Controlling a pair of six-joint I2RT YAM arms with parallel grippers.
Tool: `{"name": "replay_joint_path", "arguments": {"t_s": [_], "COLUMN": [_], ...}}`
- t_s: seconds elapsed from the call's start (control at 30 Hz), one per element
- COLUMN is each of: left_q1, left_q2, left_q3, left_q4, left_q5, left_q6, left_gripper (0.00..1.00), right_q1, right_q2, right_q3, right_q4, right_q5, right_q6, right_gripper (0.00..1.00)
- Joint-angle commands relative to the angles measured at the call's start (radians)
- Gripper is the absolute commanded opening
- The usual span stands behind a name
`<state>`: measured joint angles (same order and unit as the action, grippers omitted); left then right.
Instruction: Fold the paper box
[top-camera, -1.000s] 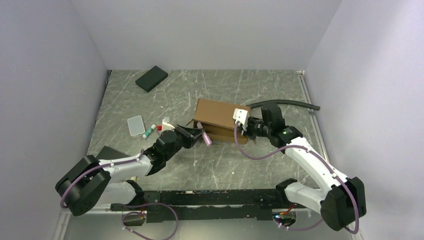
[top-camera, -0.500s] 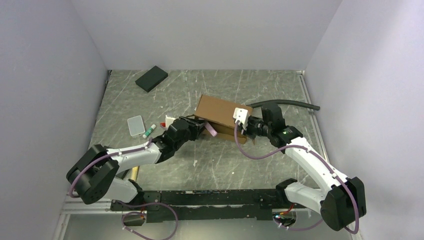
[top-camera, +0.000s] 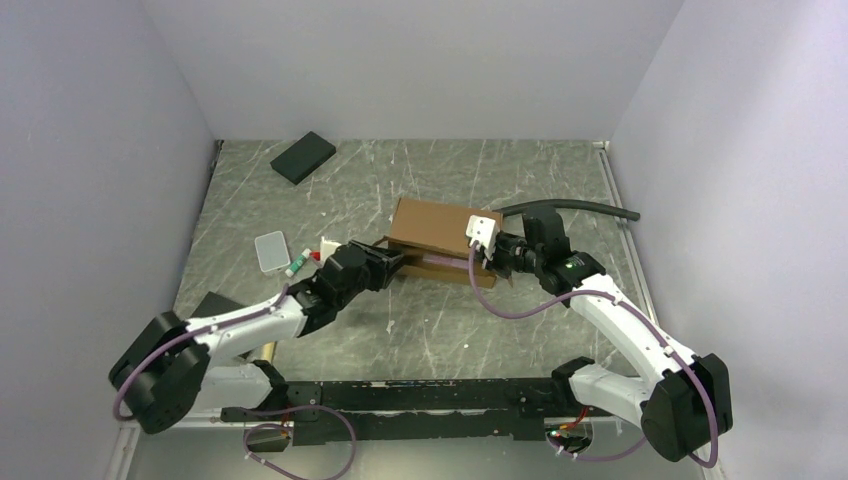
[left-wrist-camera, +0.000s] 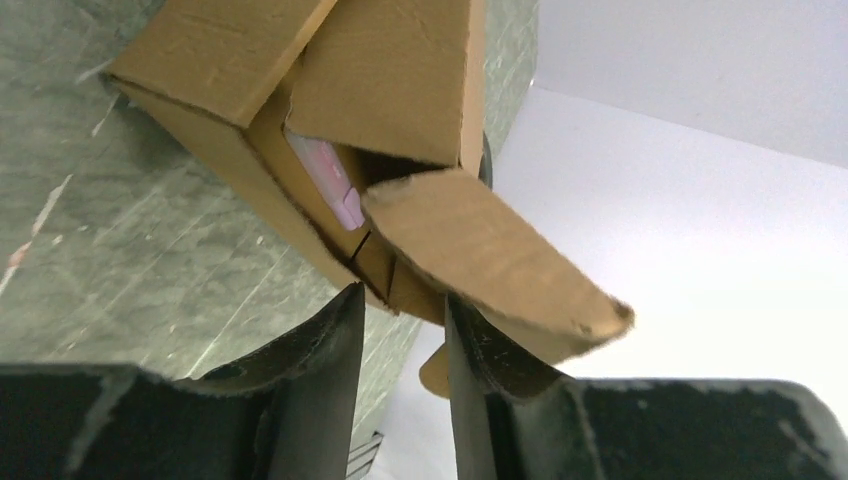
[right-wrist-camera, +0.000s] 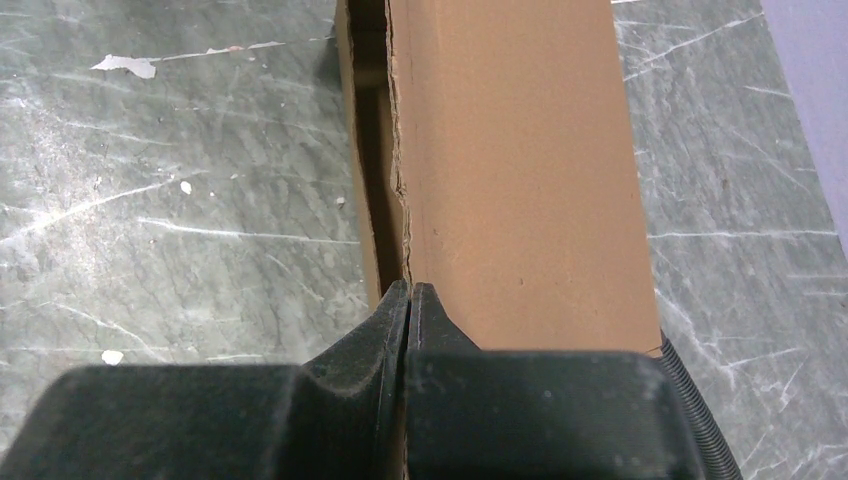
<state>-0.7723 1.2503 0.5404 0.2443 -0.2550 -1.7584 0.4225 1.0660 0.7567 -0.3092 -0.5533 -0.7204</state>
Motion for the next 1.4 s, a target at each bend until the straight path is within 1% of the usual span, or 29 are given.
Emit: {"name": "replay_joint_path", "arguments": {"t_s": [0.0, 0.07, 0.13, 0.17, 0.2, 0.23, 0.33, 0.37, 0.43, 0.53, 0.63, 0.73, 0.8, 0.87, 0.93, 1.03, 1.1, 1.17, 1.27, 1.37], "left_q1": [0.001, 0.004, 0.005, 0.005, 0.006, 0.007, 0.01, 0.013, 0.015, 0.016, 0.017, 0.035, 0.072, 0.136, 0.243, 0.423, 0.507, 0.542, 0.547, 0.547], "left_q2": [-0.129, -0.174, -0.216, -0.237, -0.26, -0.287, -0.384, -0.405, -0.426, -0.411, -0.385, -0.365, -0.348, -0.323, -0.285, -0.193, -0.109, 0.007, 0.207, 0.371], "left_q3": [-0.014, -0.004, 0.01, 0.015, 0.018, 0.014, 0.018, 0.04, 0.11, 0.243, 0.335, 0.377, 0.407, 0.433, 0.454, 0.474, 0.499, 0.554, 0.689, 0.776], "left_q4": [-0.119, -0.224, -0.381, -0.446, -0.494, -0.523, -0.578, -0.62, -0.706, -0.884, -1.001, -1.033, -1.031, -1.021, -1.013, -0.979, -0.951, -0.964, -1.053, -1.101], "left_q5": [0.044, 0.068, 0.078, 0.077, 0.085, 0.098, 0.167, 0.177, 0.194, 0.12, 0.026, -0.044, -0.044, -0.022, 0.017, 0.147, 0.218, 0.243, 0.243, 0.177], "left_q6": [0.143, 0.258, 0.373, 0.423, 0.472, 0.519, 0.713, 0.758, 0.926, 1.044, 1.117, 1.205, 1.258, 1.314, 1.359, 1.431, 1.493, 1.56, 1.652, 1.716], "left_gripper": [0.39, 0.4, 0.43, 0.45, 0.49, 0.52, 0.55, 0.58, 0.62, 0.65, 0.74, 0.82, 0.83, 0.84, 0.86, 0.87, 0.87, 0.88, 0.86, 0.8], "right_q1": [0.005, 0.005, 0.005, 0.005, 0.005, 0.005, 0.004, 0.005, 0.004, 0.004, 0.004, 0.002, 0.001, 0.001, 0.001, 0.001, 0.001, 0.001, -0.001, -0.004], "right_q2": [-0.001, 0.001, 0.003, 0.003, 0.003, 0.003, 0.001, 0.0, 0.0, -0.001, -0.001, -0.006, -0.007, -0.008, -0.005, -0.003, -0.003, -0.001, 0.0, -0.002], "right_q3": [0.023, 0.023, 0.023, 0.023, 0.022, 0.021, 0.019, 0.021, 0.023, 0.022, 0.024, 0.022, 0.018, 0.015, 0.017, 0.018, 0.019, 0.018, 0.017, 0.014], "right_q4": [0.038, 0.036, 0.035, 0.033, 0.033, 0.033, 0.038, 0.037, 0.037, 0.035, 0.023, 0.018, 0.015, 0.014, 0.006, 0.004, 0.001, -0.002, -0.004, -0.008], "right_q5": [-0.002, -0.002, -0.004, -0.002, -0.001, 0.003, 0.017, 0.017, 0.018, 0.017, 0.013, 0.013, 0.007, 0.0, -0.006, -0.005, -0.008, -0.009, -0.014, -0.02], "right_q6": [0.024, 0.021, 0.02, 0.018, 0.018, 0.017, 0.016, 0.016, 0.018, 0.018, 0.011, 0.005, 0.004, 0.001, -0.003, -0.005, -0.007, -0.008, -0.007, -0.007], "right_gripper": [0.0, 0.0, 0.0, 0.0, 0.0, 0.0, 0.0, 0.0, 0.0, 0.0, 0.0, 0.0, 0.0, 0.0, 0.0, 0.0, 0.0, 0.0, 0.0, 0.0]}}
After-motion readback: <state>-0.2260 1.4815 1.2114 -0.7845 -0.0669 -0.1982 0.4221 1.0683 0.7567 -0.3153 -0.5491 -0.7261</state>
